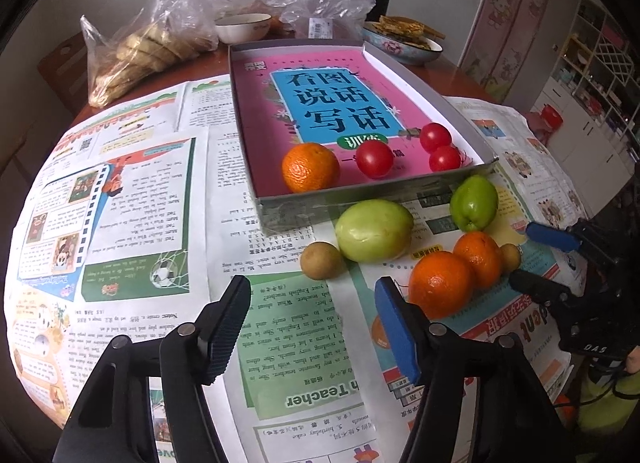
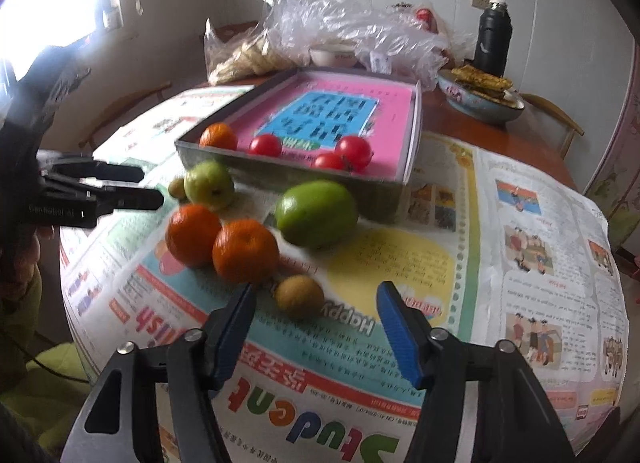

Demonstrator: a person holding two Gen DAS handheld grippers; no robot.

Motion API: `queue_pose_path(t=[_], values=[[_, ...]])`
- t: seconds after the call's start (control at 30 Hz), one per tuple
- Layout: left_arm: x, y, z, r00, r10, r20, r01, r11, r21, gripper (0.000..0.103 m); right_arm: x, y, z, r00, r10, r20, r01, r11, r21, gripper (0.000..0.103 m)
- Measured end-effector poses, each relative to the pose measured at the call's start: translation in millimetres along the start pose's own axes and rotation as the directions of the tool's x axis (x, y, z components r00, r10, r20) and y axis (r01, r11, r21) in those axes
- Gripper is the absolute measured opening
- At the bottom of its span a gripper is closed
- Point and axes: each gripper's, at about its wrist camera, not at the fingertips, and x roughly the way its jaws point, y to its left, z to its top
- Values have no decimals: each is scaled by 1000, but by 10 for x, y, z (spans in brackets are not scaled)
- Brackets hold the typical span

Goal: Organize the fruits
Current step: 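Grasp a small brown kiwi with the right gripper while the left grasps another kiwi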

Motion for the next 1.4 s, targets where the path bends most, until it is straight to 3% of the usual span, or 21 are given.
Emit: queue_pose_path(t=[0.3, 0.63, 0.73, 0.97, 1.13, 1.4], values=[[92, 21, 19, 1000, -8, -14, 8, 1000, 2, 64, 132, 27, -41, 1000, 18, -24, -18, 999, -26, 39], [206, 61, 45, 1000, -13, -24, 12, 1000, -6, 61, 172, 58, -1, 1000, 26, -10, -27, 998, -58, 28], [249, 78, 61, 999, -14, -30, 14, 1000, -5, 54, 177, 55, 6, 999, 31, -9, -32, 998, -57, 28], [297, 85, 102, 1000, -18, -23, 18, 1000, 2, 51, 185, 32, 16, 999, 32, -8, -33, 998, -50, 28], [308, 81, 120, 1000, -24, -15, 24, 1000, 10, 41, 189, -5, 15, 1000, 28, -6, -28, 999, -38, 28], [310, 77, 116, 1000, -31, -6, 31, 999, 29, 36, 197, -50, 26, 1000, 19, -4, -19, 1000, -21, 28]])
